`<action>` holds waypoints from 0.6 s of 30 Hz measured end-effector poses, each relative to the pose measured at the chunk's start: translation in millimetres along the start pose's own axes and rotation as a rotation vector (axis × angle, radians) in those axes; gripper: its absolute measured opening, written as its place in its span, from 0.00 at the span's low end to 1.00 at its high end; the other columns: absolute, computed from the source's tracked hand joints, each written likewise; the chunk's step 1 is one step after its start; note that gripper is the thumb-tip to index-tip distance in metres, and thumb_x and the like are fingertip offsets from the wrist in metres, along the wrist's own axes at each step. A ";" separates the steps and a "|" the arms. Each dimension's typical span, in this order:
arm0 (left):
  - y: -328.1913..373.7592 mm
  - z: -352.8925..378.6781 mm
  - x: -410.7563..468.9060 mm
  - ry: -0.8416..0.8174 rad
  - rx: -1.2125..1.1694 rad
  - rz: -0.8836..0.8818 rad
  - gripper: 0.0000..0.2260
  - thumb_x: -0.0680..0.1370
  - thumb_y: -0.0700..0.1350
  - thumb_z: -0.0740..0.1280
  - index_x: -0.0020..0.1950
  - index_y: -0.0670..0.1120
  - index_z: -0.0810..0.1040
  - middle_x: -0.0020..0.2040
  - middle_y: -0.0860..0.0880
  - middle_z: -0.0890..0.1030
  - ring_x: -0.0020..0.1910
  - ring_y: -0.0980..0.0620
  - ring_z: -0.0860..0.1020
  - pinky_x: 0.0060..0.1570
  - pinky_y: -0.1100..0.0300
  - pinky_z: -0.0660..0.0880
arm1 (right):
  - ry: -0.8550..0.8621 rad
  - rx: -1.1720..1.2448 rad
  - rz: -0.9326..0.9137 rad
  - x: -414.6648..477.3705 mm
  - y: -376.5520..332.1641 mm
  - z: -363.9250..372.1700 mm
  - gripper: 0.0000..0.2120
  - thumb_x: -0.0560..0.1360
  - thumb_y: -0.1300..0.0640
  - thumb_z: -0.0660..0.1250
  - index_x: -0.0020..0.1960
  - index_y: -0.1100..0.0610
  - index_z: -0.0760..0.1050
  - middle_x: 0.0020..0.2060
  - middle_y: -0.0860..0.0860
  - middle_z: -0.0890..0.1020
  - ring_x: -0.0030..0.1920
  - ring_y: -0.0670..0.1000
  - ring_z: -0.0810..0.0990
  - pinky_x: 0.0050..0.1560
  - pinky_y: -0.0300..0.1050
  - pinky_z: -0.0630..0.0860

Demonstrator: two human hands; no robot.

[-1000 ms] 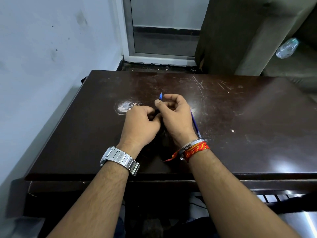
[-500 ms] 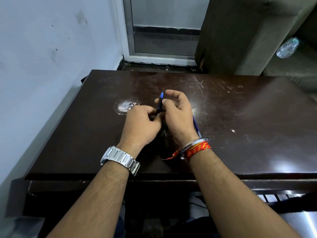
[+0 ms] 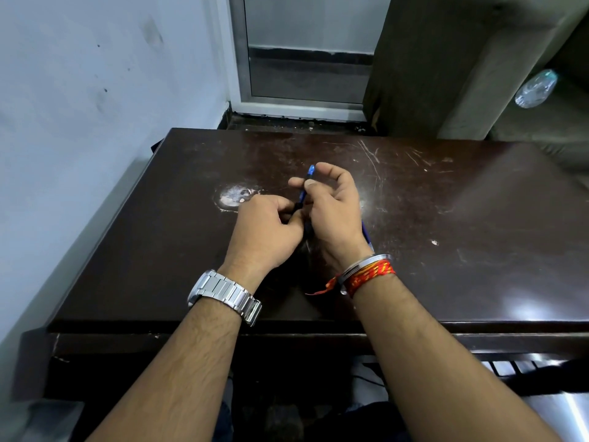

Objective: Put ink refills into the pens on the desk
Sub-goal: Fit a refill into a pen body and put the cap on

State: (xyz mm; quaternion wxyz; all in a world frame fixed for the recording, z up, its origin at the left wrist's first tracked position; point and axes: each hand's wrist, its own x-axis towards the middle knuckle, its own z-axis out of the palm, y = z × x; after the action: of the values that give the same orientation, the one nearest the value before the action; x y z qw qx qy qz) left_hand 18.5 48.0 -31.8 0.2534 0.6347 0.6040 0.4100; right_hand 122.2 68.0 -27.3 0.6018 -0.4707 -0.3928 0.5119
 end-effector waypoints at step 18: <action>5.3 -8.0 0.2 0.322 -0.008 -0.186 0.11 0.74 0.47 0.69 0.31 0.46 0.82 0.25 0.50 0.81 0.26 0.51 0.82 0.30 0.55 0.81 | 0.113 -0.843 -0.079 7.7 -3.8 -29.0 0.04 0.69 0.58 0.73 0.43 0.52 0.84 0.37 0.45 0.83 0.42 0.45 0.83 0.44 0.37 0.78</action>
State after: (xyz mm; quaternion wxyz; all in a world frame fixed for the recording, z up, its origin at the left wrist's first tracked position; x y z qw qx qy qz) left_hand 14.8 46.0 -23.1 0.1930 0.5013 0.6912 0.4834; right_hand 152.1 70.8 -30.8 0.3965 -0.6875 -0.5518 0.2563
